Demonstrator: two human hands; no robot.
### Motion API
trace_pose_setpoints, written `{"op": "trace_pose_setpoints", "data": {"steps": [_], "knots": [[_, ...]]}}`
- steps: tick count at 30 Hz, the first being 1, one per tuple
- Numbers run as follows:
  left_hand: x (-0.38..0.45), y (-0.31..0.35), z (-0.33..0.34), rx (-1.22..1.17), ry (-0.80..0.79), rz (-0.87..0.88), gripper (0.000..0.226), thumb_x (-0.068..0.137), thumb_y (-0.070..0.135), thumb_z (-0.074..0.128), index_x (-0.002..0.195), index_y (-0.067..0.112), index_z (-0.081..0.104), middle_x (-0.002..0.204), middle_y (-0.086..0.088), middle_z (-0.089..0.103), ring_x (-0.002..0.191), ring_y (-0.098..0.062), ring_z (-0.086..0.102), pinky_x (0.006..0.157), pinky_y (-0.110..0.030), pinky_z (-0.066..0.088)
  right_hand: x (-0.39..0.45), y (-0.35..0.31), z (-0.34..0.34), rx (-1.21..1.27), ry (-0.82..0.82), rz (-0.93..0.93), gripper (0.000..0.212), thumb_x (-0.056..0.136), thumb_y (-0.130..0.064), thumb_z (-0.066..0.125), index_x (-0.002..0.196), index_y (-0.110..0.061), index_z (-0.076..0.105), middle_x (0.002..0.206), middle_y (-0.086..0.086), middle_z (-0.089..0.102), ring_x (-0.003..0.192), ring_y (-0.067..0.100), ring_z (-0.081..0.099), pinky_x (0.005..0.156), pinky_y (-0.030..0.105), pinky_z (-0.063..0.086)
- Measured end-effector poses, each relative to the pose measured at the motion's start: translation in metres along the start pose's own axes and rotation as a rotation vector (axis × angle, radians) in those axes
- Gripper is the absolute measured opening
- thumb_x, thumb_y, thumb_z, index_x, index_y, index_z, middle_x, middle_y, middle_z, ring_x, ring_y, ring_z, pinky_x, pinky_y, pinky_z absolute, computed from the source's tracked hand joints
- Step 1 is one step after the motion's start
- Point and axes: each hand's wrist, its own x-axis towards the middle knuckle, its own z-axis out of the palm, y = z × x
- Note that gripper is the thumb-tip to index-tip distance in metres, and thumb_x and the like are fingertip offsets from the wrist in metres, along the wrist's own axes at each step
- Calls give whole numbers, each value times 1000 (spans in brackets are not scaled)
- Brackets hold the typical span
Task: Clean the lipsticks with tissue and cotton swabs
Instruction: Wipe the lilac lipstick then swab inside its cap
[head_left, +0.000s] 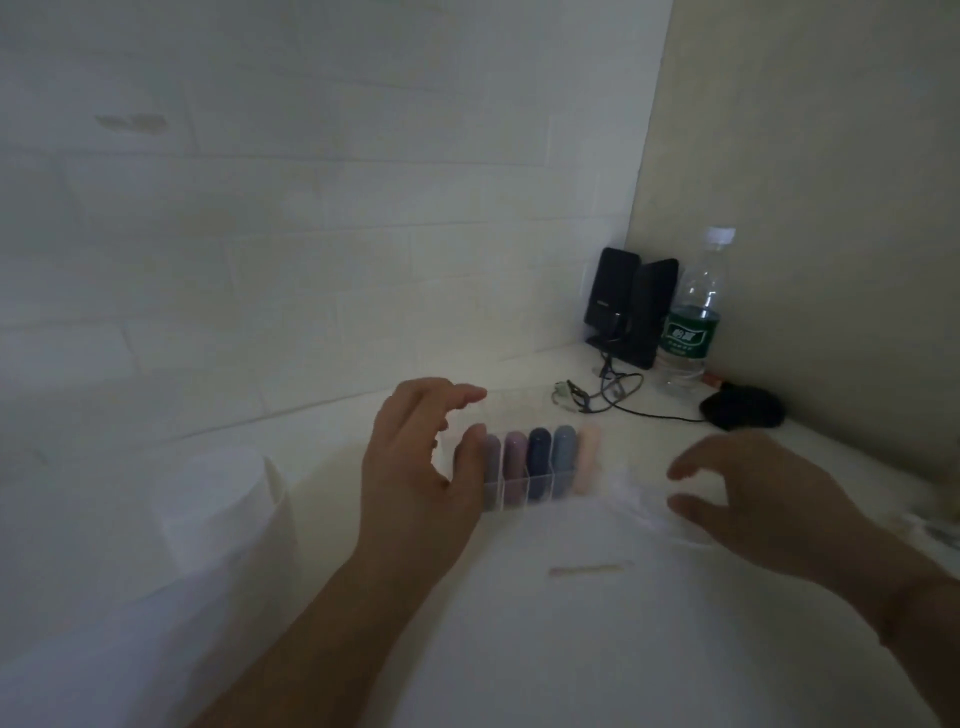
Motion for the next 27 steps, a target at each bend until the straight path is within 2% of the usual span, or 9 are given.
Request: {"op": "trace_pose_setpoints", "data": {"steps": [5, 8, 12, 15, 18, 19, 22, 25, 27], "knots": [[-17, 19, 13, -85, -163, 299, 11, 87, 5, 60, 95, 5, 69, 97, 0, 61, 84, -14, 57, 73, -25, 47, -9, 13, 27, -68, -87, -37, 36, 86, -62, 49, 116, -43, 54, 116, -18, 52, 100, 6, 45, 87, 22, 39], [-27, 25, 21, -78, -326, 447, 14, 87, 5, 63, 99, 7, 70, 102, -3, 65, 93, -16, 60, 85, -31, 49, -7, 17, 40, -63, 10, -71, 27, 88, -59, 48, 102, -40, 61, 105, -18, 56, 97, 8, 46, 83, 26, 38], [-29, 41, 31, 29, -566, 509, 25, 92, 24, 60, 114, 14, 66, 118, -1, 64, 107, -14, 56, 98, -24, 43, -4, 15, 43, -48, 291, -274, 33, 85, -55, 42, 80, -34, 67, 84, -16, 60, 81, 13, 52, 67, 30, 38], [-22, 57, 38, 144, -640, 339, 35, 95, 42, 47, 123, 26, 60, 120, 8, 65, 109, -3, 50, 99, -22, 41, -6, 6, 40, 163, 559, -443, 19, 87, -38, 56, 78, -26, 69, 81, -10, 61, 78, 13, 53, 69, 32, 44], [-14, 74, 42, 78, -594, -3, 27, 97, 35, 50, 120, 29, 64, 103, 18, 66, 96, 18, 43, 87, 9, 16, -9, -6, 36, 482, 766, -400, 19, 92, -34, 55, 82, -21, 66, 81, -15, 53, 78, 5, 52, 71, 22, 44], [-12, 80, 44, -14, -583, -181, 20, 96, 25, 55, 110, 25, 68, 89, 20, 64, 87, 20, 47, 82, 10, 21, -12, -10, 35, 588, 782, -356, 16, 91, -32, 55, 85, -22, 65, 84, -15, 54, 81, 3, 53, 74, 19, 44], [-5, 90, 50, -544, -516, -736, 9, 90, 5, 62, 92, 11, 69, 77, 1, 70, 76, -6, 68, 75, -20, 57, -19, -24, 41, 710, 720, -354, 26, 94, -32, 52, 112, -17, 63, 114, -6, 62, 109, 3, 56, 93, 16, 43], [-2, 92, 51, -1036, -472, -1094, 18, 94, -1, 50, 87, 2, 67, 76, -8, 74, 76, -17, 72, 85, -37, 57, -18, -26, 49, 619, 602, -477, 44, 98, -27, 46, 136, -5, 49, 144, 5, 47, 133, 11, 43, 108, 22, 36], [-2, 87, 48, -1377, -486, -1238, 34, 92, 3, 43, 74, 3, 72, 83, -10, 74, 80, -22, 72, 99, -46, 47, -13, -20, 51, 612, 627, -455, 40, 95, -21, 50, 133, -8, 53, 145, 8, 45, 134, 16, 43, 108, 29, 38]]}}
